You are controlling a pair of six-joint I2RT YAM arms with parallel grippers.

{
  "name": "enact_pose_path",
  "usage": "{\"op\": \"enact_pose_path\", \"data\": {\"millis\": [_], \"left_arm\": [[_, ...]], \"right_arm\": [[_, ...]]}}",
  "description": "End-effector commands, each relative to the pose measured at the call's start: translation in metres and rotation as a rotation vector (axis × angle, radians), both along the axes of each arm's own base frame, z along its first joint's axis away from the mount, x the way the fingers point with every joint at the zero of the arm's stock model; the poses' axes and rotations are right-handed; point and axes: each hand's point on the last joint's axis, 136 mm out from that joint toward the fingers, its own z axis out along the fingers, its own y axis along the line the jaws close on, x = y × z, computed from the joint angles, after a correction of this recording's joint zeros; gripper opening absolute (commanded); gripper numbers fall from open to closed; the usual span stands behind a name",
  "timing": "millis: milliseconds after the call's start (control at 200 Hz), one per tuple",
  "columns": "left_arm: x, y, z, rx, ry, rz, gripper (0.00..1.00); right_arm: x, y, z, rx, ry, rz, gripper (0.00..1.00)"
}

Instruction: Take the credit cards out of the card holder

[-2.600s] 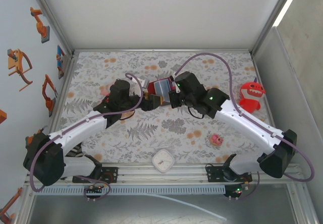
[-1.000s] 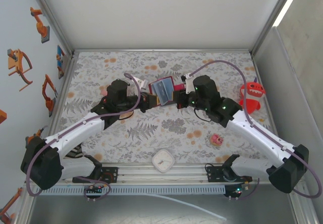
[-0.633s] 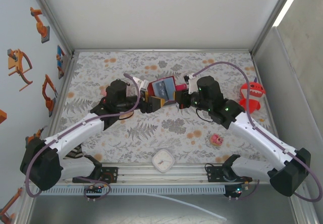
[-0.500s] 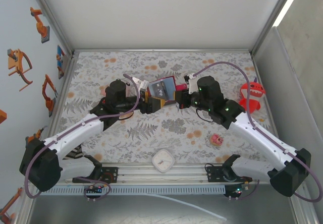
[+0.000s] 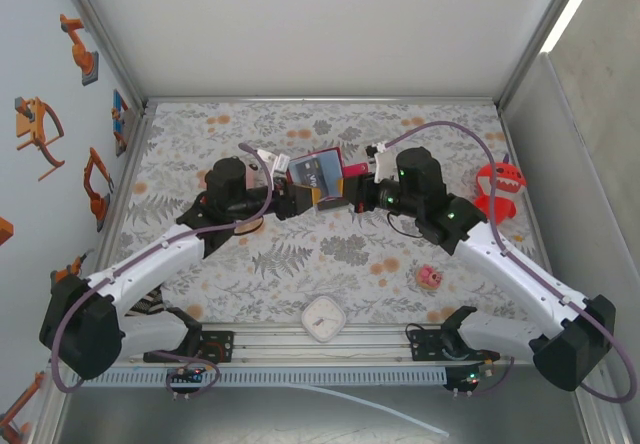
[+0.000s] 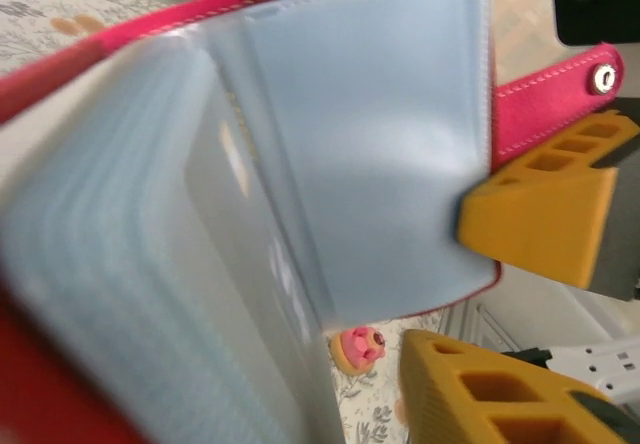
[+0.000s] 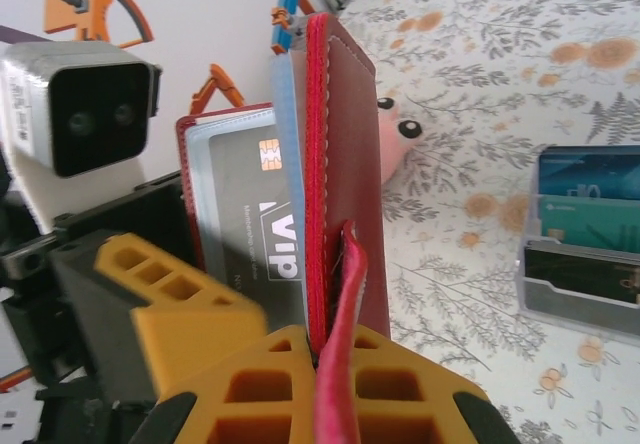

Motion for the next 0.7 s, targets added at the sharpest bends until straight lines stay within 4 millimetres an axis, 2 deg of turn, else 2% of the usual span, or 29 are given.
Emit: {"op": "enact_pose_path", "data": {"millis": [0,110,326,441,586,691], "left_arm": [[0.005,0.001,0.002,-0.032,-0.001,0.011,0.35],[0.006,0.001,0.001,-0.032,0.001,0.009,0.17],[0.004,0.002,0.0,-0.033,0.002,0.002,0.01],[0.003,0.003,0.001,-0.034,-0.003,0.001,0.0],[0.004,0.003,0.002,-0.035,-0.003,-0.001,0.0],[0.003,0.002,0.0,-0.034,0.002,-0.008,0.0]], "right_arm": [[-0.01,0.008,0.024,0.114,-0.017,0.082,0.0],[-0.012,0.012,0.026,0.16,0.003,0.117,0.0],[-0.009,0.011,0.035,0.265,0.023,0.149,0.08],[-0.006,0.008,0.042,0.338,0.027,0.165,0.12],[-0.003,0.006,0.04,0.367,0.043,0.167,0.25],[-0.002,0.006,0.038,0.366,0.05,0.164,0.25]]}}
